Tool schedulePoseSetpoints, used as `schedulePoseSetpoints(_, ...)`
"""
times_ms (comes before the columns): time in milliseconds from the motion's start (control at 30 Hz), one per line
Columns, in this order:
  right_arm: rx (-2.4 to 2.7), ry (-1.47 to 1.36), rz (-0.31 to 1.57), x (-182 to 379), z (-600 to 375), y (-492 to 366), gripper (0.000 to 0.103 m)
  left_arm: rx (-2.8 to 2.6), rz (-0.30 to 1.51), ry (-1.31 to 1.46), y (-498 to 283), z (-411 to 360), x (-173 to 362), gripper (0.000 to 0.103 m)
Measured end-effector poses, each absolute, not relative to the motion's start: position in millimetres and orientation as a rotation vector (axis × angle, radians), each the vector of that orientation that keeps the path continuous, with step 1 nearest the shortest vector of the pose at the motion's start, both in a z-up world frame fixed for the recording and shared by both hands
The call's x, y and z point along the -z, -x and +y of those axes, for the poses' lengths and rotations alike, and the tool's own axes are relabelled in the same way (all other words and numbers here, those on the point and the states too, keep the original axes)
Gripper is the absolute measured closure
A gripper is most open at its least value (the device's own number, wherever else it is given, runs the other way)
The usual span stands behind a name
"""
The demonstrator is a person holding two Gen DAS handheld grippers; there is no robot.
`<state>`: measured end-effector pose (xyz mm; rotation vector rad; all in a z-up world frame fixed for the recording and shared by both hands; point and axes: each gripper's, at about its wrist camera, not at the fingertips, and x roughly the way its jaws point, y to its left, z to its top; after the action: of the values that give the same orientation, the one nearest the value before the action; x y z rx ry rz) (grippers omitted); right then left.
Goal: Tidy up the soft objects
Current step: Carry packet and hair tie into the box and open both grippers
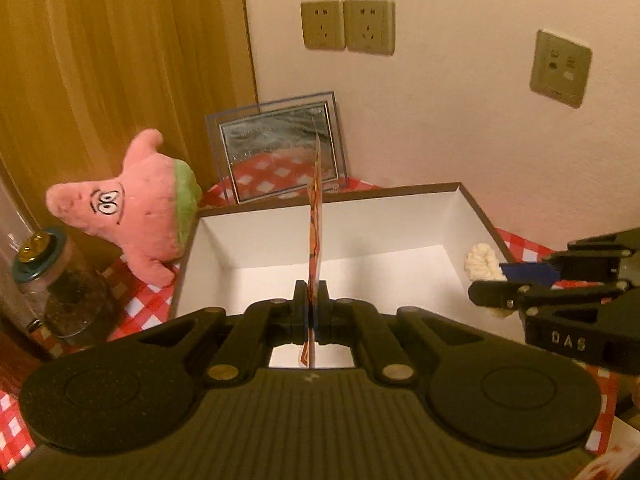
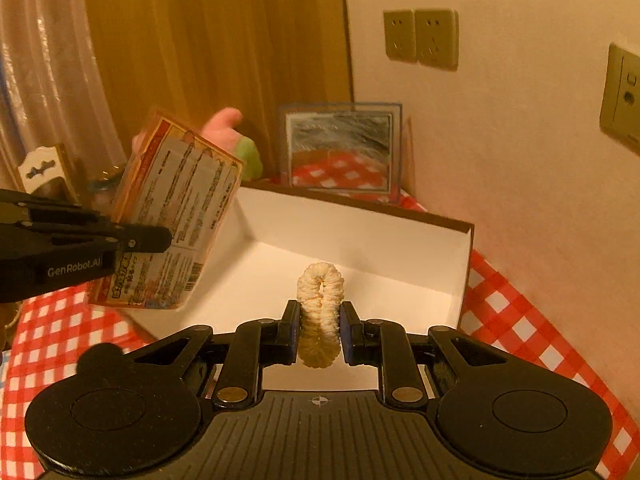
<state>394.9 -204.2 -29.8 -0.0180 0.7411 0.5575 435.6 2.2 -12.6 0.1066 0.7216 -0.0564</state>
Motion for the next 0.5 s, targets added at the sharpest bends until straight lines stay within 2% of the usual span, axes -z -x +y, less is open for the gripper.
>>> schedulePoseSetpoints(233,-0.535,-0.004,0.792,45,-203,-414,0.083,0.063,0.788,-0.119,-468,-2,34,0.097)
schedulePoseSetpoints(400,-0.526,-0.004,0.809,48,-203,-421,0.082,0.060,0.817,-0.139,-476,-6,44,0.083)
schedulePoseSetpoints(500,-0.523,-0.005,0.819,50,-204,-423,0.082,0.060,0.826,-0.132,-476,-2,46,0.083)
